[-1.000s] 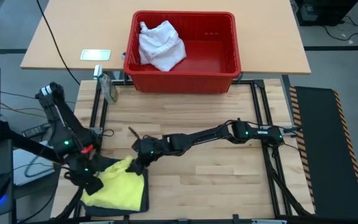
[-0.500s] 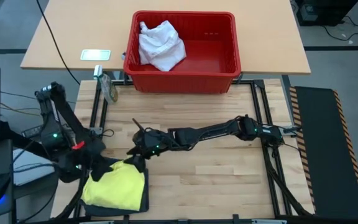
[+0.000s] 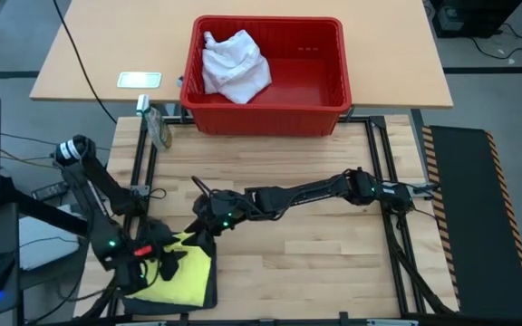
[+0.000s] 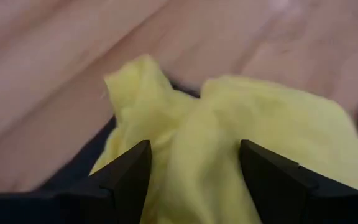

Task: Fold laundry
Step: Stack the yellow shirt on top of the dark blue shorts

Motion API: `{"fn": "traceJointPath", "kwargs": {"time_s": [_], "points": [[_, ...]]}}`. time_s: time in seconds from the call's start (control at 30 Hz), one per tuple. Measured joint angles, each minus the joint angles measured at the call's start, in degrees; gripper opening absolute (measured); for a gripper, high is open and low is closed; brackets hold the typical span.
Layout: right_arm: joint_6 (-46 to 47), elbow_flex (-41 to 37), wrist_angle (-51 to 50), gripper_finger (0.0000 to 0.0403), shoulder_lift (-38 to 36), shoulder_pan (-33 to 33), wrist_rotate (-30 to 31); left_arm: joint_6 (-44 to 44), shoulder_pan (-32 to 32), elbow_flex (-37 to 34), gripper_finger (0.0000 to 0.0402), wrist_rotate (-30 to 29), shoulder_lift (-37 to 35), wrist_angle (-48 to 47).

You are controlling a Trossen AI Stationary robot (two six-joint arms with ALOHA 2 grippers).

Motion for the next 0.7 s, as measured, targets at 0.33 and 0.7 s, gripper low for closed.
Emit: {"fn": "traceJointPath", "kwargs": {"time_s": [0.33, 0.7], "points": [[-0.2, 0.0, 2.7, 0.0216, -1.7, 0.5, -0.2, -6.5, -1.2, -8.7, 0.0247, 2.3, -2.1, 13.2], [-4.8, 0.0, -0.2, 0.0207, -8.3, -2.1, 4.2, 12.6, 3.5, 1.9, 0.0247, 0.8, -9.0, 5.6]]}}
